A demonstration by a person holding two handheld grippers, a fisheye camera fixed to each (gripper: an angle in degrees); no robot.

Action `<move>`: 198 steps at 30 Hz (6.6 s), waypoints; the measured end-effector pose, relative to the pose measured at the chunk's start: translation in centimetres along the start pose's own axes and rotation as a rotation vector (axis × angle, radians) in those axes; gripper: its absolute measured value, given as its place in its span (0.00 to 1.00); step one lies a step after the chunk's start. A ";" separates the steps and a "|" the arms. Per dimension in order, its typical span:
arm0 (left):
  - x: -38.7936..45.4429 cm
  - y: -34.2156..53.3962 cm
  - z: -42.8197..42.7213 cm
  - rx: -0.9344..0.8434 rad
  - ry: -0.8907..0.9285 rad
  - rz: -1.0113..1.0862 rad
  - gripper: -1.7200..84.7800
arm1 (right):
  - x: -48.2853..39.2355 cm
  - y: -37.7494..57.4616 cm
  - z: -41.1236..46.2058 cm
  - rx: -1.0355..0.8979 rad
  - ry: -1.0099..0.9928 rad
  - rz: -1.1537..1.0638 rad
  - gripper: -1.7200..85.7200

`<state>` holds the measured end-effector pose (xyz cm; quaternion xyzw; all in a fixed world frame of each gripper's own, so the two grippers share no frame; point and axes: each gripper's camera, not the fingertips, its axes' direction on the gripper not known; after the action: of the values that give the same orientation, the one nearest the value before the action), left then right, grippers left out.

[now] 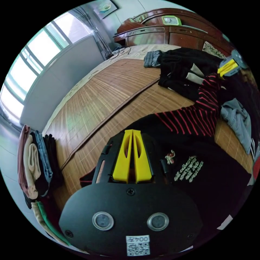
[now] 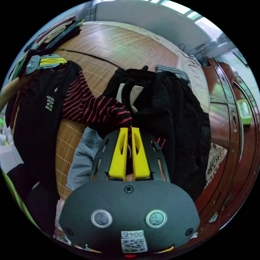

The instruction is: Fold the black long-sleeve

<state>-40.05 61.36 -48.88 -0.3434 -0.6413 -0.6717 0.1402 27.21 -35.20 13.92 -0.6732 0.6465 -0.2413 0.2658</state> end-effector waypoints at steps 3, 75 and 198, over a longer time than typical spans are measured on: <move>0.3 -0.7 1.2 -0.013 0.022 0.039 0.03 | -0.5 0.8 -1.6 0.126 -0.007 0.071 0.09; -4.6 8.5 -4.2 -0.166 0.047 -0.531 0.04 | -7.3 -22.0 3.4 0.123 -0.208 -0.155 0.04; -16.2 22.7 -9.6 -0.210 0.107 -0.421 0.03 | -6.4 -8.7 -5.8 0.220 -0.343 0.158 0.13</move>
<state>-16.81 44.92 -41.33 -0.1788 -0.6169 -0.7665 -0.0056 29.47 -28.83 24.13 -0.6186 0.6123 -0.1705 0.4619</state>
